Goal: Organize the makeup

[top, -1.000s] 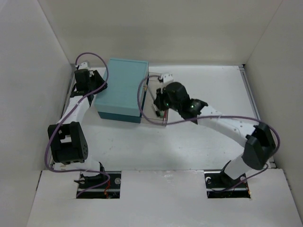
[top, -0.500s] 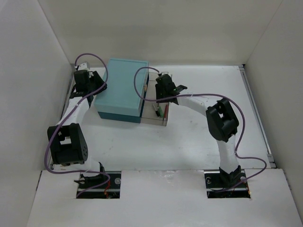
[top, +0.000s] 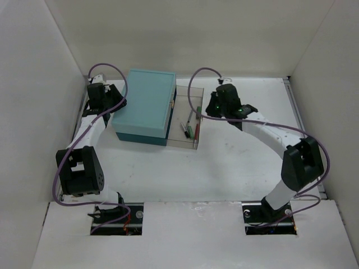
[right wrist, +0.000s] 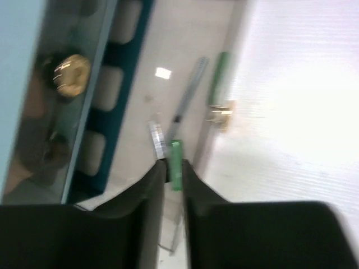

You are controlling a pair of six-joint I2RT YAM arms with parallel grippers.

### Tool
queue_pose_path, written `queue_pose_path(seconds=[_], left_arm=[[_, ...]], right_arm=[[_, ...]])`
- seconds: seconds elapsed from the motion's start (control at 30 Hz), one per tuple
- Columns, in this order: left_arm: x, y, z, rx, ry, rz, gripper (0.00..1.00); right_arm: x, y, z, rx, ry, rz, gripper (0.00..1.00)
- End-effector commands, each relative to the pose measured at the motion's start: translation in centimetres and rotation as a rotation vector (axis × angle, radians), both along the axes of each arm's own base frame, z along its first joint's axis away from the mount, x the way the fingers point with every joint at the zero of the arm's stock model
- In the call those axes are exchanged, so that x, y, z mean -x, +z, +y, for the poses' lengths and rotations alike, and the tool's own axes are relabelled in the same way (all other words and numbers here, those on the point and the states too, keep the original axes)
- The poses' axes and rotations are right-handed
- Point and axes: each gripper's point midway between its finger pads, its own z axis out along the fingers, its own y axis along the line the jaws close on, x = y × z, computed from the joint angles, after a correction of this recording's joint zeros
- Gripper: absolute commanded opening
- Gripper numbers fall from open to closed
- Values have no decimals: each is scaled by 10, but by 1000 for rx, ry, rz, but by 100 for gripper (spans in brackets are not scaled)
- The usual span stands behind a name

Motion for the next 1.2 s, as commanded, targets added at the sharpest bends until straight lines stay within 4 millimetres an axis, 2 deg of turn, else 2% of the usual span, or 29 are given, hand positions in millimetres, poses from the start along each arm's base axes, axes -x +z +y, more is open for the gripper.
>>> queue_pose_path(seconds=[0.0, 0.1, 0.23, 0.3, 0.43, 0.57, 0.8, 0.97, 1.07, 1.17], left_arm=[[33, -46, 7, -26, 9, 185, 45], [33, -49, 7, -24, 7, 194, 45], [32, -50, 5, -25, 2, 199, 45], [32, -50, 4, -25, -1, 196, 45], [32, -52, 4, -30, -9, 201, 45], [32, -58, -5, -19, -49, 211, 45], [35, -68, -18, -11, -84, 234, 44], [39, -74, -28, -11, -106, 250, 43], [41, -74, -29, -10, -108, 251, 43], [44, -71, -33, -9, -115, 248, 43]], right_arm=[[-9, -43, -43, -33, -149, 98, 17], [-11, -75, -45, -12, -154, 166, 16], [-25, -90, -29, -26, -124, 200, 13], [-34, -88, -18, -37, -93, 190, 13], [-42, -88, 21, -61, 7, 187, 13], [-51, -83, 61, -97, 125, 164, 13], [-61, -71, 125, -169, 336, 108, 14], [-58, -58, 170, -250, 504, 57, 18], [-54, -53, 189, -299, 579, 33, 22], [-58, -51, 197, -315, 588, -3, 26]])
